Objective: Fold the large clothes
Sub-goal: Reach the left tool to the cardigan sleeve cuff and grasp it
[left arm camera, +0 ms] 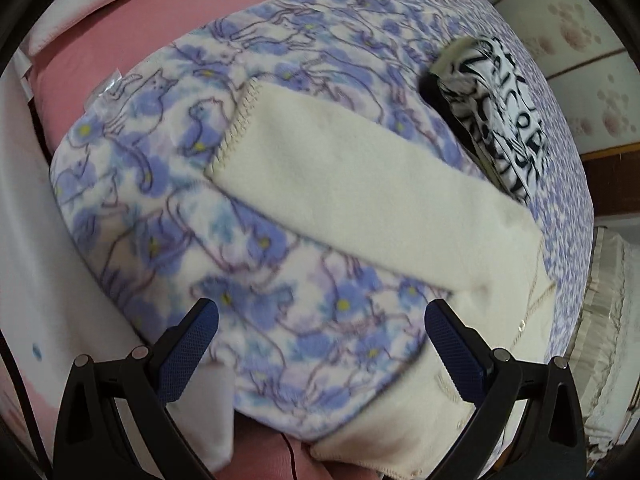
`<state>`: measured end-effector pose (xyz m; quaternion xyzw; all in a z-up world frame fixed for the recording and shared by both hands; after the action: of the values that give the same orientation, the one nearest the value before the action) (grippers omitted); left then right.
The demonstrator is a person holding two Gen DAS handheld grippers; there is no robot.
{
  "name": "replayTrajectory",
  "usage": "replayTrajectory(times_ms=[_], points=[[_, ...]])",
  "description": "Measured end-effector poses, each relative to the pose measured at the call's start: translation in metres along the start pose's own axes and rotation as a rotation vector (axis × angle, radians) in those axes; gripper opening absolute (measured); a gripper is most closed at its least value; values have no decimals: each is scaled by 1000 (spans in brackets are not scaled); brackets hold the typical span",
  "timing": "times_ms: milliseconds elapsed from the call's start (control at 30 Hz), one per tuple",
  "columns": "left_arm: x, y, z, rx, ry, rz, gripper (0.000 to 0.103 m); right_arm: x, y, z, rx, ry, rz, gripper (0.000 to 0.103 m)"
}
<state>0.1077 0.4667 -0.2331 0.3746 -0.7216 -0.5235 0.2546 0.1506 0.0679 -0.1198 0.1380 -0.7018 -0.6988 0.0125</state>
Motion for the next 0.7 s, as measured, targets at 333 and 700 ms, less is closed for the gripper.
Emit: replayTrajectory(times_ms=[333, 700], points=[[-65, -74, 66, -8, 188, -65, 102, -26, -45, 75, 19, 143, 72, 103], [-93, -121, 100, 60, 331, -80, 76, -31, -66, 104, 46, 261, 139, 103]])
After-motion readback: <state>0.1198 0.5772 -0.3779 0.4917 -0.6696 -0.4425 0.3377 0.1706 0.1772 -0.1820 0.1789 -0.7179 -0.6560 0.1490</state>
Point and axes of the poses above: each gripper's, at about its wrist camera, not at the fingertips, and y roughly against the way its jaws point, z to its left, x to its underside, the point moved 3 cm from there along -y, roughly the way its jaws point, and after that the axes turned 4 degrees about y, right-handed, at the moved point
